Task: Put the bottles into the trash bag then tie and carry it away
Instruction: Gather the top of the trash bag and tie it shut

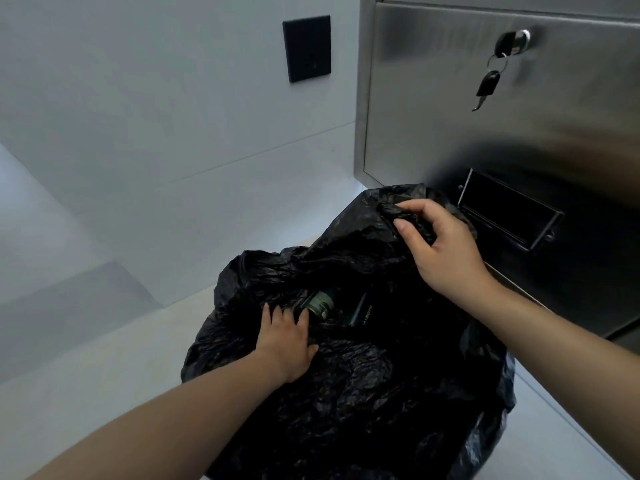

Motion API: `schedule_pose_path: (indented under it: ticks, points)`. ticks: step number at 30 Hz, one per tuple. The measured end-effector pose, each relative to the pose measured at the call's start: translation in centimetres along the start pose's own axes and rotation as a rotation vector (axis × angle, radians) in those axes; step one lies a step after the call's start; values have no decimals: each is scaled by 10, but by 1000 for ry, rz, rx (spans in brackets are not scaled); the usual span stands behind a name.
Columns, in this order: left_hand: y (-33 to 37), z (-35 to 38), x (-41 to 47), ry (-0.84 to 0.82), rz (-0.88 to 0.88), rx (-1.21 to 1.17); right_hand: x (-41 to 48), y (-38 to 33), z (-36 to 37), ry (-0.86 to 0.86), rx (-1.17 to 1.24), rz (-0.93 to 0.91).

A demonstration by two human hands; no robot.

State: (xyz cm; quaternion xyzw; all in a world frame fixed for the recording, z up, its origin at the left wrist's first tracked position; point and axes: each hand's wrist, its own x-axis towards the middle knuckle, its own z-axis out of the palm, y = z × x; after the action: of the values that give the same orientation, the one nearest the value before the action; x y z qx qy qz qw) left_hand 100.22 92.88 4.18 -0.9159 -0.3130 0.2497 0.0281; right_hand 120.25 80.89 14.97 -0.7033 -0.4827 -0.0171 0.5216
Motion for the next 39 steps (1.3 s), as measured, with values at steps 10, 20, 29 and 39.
schedule_pose_path:
  ticks: [10,20,29,39]
  points:
    - [-14,-10,-24,67,188,-377,4,4,-7,33,18,-5]
    - [-33,-30,-40,67,79,-321,8,-1,-1,3,51,6]
    - [-46,-98,-47,683,138,-727,11,-12,-10,33,57,-29]
    - [-29,-216,-57,972,404,-1288,88,-77,-21,128,283,50]
